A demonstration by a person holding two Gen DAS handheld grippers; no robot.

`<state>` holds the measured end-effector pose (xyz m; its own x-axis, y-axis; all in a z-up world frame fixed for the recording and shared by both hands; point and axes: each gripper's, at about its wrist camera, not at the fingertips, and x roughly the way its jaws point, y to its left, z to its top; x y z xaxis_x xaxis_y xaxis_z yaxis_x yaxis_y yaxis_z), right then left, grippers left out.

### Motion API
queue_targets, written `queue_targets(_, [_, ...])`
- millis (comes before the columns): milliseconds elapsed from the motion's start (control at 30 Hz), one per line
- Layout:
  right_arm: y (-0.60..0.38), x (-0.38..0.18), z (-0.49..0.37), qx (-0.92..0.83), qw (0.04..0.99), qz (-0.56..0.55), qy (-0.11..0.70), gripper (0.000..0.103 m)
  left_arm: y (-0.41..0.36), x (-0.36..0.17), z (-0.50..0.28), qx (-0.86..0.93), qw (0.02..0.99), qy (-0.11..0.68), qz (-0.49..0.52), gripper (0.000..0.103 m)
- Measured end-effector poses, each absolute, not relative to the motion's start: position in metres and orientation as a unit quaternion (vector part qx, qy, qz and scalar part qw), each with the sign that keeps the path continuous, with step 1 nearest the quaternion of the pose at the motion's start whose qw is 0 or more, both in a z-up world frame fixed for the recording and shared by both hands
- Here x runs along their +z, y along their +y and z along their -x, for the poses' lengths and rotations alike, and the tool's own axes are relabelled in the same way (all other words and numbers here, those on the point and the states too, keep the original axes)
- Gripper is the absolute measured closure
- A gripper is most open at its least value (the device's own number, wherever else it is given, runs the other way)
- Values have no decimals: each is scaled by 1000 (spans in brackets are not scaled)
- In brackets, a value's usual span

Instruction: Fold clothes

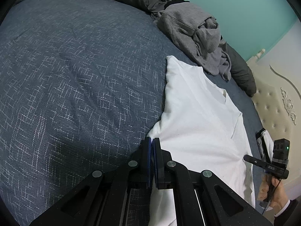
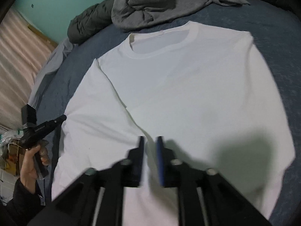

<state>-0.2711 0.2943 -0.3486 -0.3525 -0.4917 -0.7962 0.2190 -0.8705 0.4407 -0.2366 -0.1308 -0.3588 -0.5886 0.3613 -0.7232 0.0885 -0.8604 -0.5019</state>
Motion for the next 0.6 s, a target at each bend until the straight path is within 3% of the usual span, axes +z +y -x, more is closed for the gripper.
queue_targets(33, [299, -348, 266, -812, 216, -527, -127, 72, -131, -359, 237, 855, 80, -252, 447, 100])
queue_targets(367, [312, -363, 224, -801, 225, -551, -63, 73, -133, -359, 237, 854, 79, -256, 446, 100])
queue_targets(433, [310, -368, 219, -798, 230, -555, -49, 98, -133, -358, 237, 854, 78, -255, 446, 100])
queue_targets(600, [321, -367, 220, -807, 207, -550, -65, 102, -132, -358, 239, 855, 78, -252, 447, 100])
